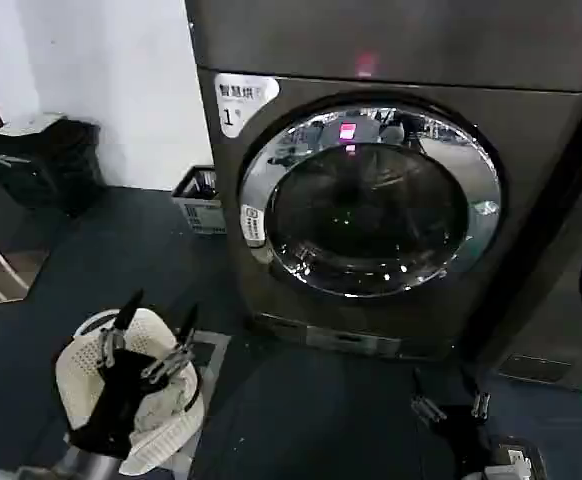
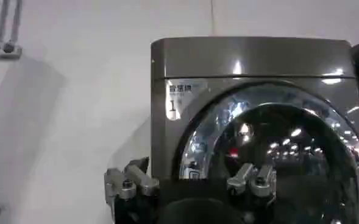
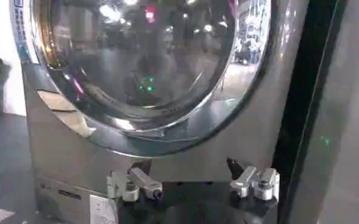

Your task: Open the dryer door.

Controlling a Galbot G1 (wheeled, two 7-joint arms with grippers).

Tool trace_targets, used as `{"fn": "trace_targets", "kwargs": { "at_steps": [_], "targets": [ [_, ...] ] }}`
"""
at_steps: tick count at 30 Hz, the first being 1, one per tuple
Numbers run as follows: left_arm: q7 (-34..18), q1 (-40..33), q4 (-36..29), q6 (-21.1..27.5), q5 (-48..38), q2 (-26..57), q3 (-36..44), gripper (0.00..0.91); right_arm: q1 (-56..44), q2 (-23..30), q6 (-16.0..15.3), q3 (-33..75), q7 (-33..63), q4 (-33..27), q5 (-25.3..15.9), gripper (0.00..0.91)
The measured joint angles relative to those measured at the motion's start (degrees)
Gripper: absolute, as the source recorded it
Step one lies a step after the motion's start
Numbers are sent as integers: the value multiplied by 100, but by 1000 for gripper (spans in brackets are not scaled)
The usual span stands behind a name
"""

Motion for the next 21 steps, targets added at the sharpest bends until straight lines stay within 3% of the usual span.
{"fn": "trace_targets", "kwargs": {
  "at_steps": [3, 21],
  "targets": [
    [20, 49, -46, 12, -137, 13, -6, 907, 143, -215, 11, 42, -308, 20, 17, 907],
    [58, 144, -112, 98, -321, 45, -63, 907, 2191, -2517, -426, -990, -1071, -524, 1678, 907]
  ]
}}
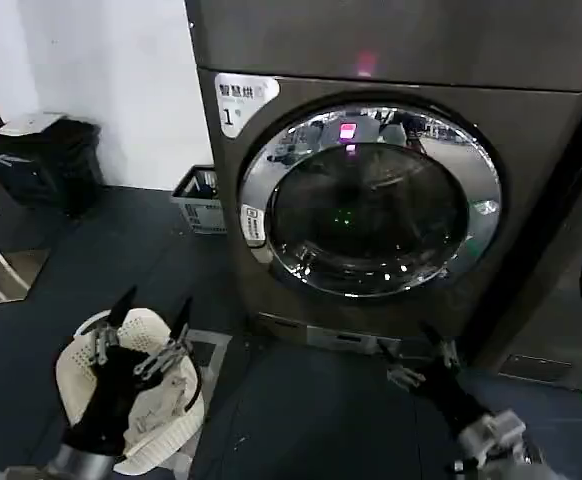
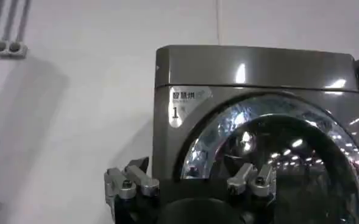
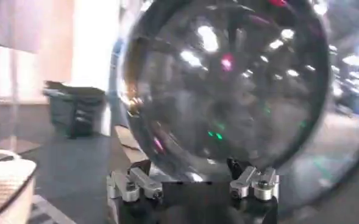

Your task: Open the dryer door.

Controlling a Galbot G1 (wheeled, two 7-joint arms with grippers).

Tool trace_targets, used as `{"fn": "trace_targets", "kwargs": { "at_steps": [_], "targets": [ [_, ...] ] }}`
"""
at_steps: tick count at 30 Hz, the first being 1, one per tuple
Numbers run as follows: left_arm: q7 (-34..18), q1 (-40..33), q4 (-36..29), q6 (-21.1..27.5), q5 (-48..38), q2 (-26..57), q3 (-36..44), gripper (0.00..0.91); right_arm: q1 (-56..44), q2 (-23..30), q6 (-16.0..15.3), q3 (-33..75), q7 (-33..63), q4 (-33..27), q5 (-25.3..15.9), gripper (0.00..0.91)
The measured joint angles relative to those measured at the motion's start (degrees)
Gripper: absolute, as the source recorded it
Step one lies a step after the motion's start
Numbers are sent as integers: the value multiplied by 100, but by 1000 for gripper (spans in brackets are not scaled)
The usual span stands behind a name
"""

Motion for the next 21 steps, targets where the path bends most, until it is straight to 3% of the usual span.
{"fn": "trace_targets", "kwargs": {
  "at_steps": [10, 21],
  "targets": [
    [32, 111, -36, 26, 146, -201, 57, 907, 1421, -528, -61, -1046, -135, -545, 274, 907],
    [58, 184, -55, 7, 254, -340, 91, 907, 2869, -273, -44, -2217, -251, -1610, 385, 907]
  ]
}}
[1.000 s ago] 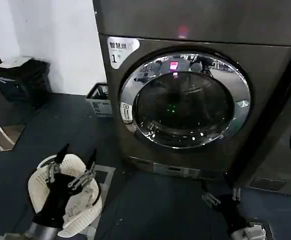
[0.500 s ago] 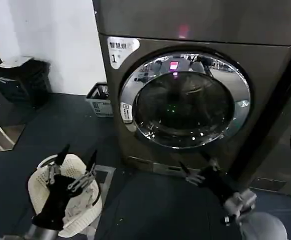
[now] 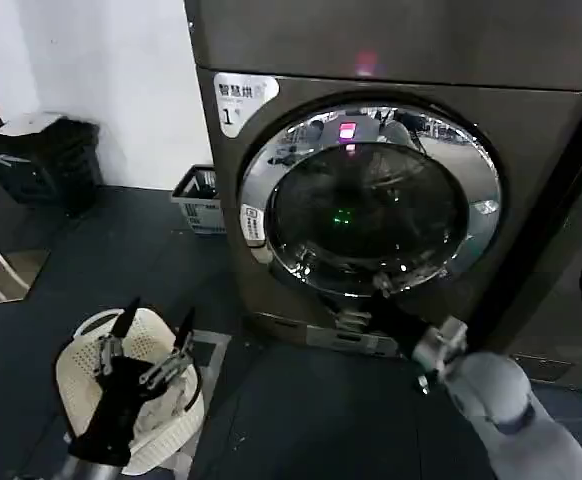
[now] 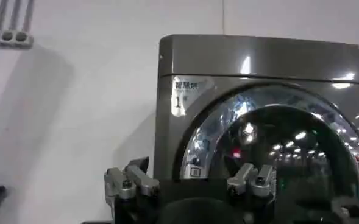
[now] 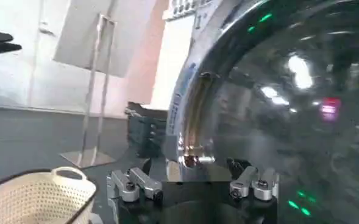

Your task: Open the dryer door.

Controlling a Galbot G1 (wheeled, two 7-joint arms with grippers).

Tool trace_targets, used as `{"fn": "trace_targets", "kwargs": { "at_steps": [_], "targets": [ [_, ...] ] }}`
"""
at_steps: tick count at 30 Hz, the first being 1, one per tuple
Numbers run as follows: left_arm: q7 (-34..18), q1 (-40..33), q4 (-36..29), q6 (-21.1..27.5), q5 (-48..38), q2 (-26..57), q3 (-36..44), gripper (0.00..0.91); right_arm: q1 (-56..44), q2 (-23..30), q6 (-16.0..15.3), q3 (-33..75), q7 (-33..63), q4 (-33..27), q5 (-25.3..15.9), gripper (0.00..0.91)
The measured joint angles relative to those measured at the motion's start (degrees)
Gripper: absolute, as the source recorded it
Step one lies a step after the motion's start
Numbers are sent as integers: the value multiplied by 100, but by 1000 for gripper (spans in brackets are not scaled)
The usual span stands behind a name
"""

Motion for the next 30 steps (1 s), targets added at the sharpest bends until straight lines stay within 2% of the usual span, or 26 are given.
{"fn": "trace_targets", "kwargs": {
  "at_steps": [11, 30],
  "targets": [
    [40, 52, -24, 37, -20, 35, 22, 907, 971, 497, 107, -615, -179, -941, -121, 907],
    [72, 14, 2, 106, 132, -17, -98, 907, 1978, 1145, 151, -1096, -320, -1918, -37, 907]
  ]
}}
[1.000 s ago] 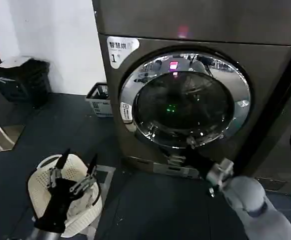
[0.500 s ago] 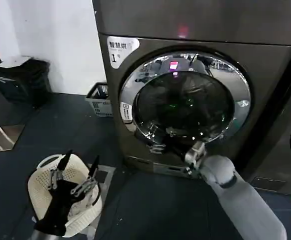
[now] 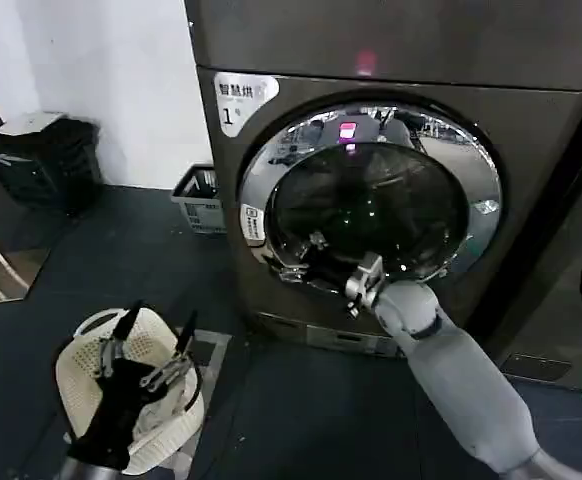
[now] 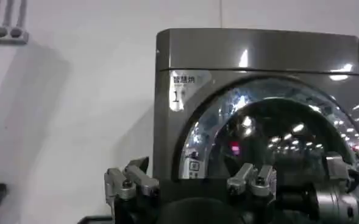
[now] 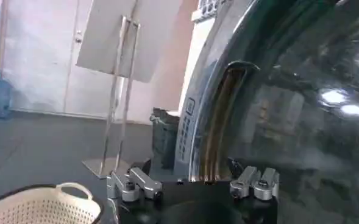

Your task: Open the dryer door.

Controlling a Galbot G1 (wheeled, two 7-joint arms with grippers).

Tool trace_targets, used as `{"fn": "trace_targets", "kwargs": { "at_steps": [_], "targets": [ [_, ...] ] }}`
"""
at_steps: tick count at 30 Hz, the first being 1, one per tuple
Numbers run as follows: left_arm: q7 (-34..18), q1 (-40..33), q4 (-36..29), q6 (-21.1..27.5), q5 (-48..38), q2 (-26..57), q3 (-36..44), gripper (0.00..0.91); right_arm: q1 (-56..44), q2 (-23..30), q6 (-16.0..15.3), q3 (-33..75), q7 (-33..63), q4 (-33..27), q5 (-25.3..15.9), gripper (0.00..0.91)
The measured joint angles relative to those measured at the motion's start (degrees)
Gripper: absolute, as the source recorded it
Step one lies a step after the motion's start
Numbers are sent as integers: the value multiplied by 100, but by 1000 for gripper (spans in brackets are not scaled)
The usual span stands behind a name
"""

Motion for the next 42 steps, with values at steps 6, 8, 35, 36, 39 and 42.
{"fn": "trace_targets", "kwargs": {
  "at_steps": [6, 8, 35, 36, 39, 42],
  "targets": [
    [-61, 10, -2, -9, 99, -34, 64, 907, 163, 177, 9, -56, -90, -257, 33, 907],
    [-163, -11, -2, -11, 132, -33, 61, 907, 209, 214, 11, -60, -195, -331, 94, 907],
    [-628, -739, 308, 671, -63, 468, -216, 907, -175, -335, -257, 90, -1731, 334, 353, 907],
    [-618, -782, 350, 665, -184, 513, -254, 907, -218, -381, -258, 118, -1811, 389, 398, 907],
    [-608, -901, 500, 671, -432, 664, -371, 907, -390, -542, -238, 224, -2195, 606, 562, 907],
    [-641, -1065, 735, 462, -616, 841, -455, 907, -626, -698, -164, 367, -2552, 813, 678, 907]
  ]
}}
